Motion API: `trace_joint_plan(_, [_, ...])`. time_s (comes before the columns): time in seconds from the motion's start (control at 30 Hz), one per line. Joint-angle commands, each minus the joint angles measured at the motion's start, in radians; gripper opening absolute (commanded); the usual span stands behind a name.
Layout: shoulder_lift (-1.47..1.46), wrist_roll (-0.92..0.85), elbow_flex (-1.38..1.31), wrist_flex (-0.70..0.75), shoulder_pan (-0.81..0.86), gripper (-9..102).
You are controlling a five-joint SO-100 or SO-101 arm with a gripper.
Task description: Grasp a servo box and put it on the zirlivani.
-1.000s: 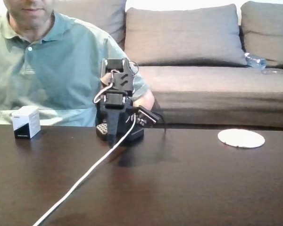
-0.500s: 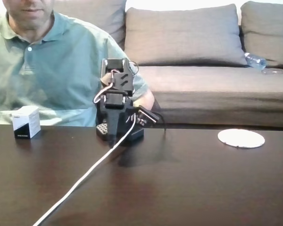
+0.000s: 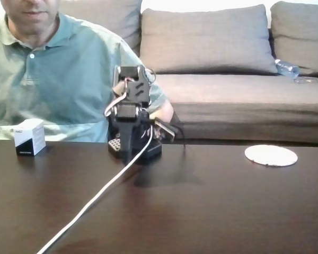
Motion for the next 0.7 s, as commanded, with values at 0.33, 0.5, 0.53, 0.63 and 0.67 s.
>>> trace_joint_plan(0.33, [-0.580, -0.075, -1.138, 0.181, 0.641, 0])
trace_joint_plan(0.5, [-1.066, -0.087, -1.595, 0.258, 0.983, 0])
trace_joint_plan(0.53, [-1.150, -0.087, -1.678, 0.276, 1.045, 0])
trace_joint_plan(0.63, [-1.394, -0.087, -1.890, 0.341, 1.215, 0])
trace_joint_plan(0.67, [-1.470, -0.087, -1.950, 0.354, 1.270, 0])
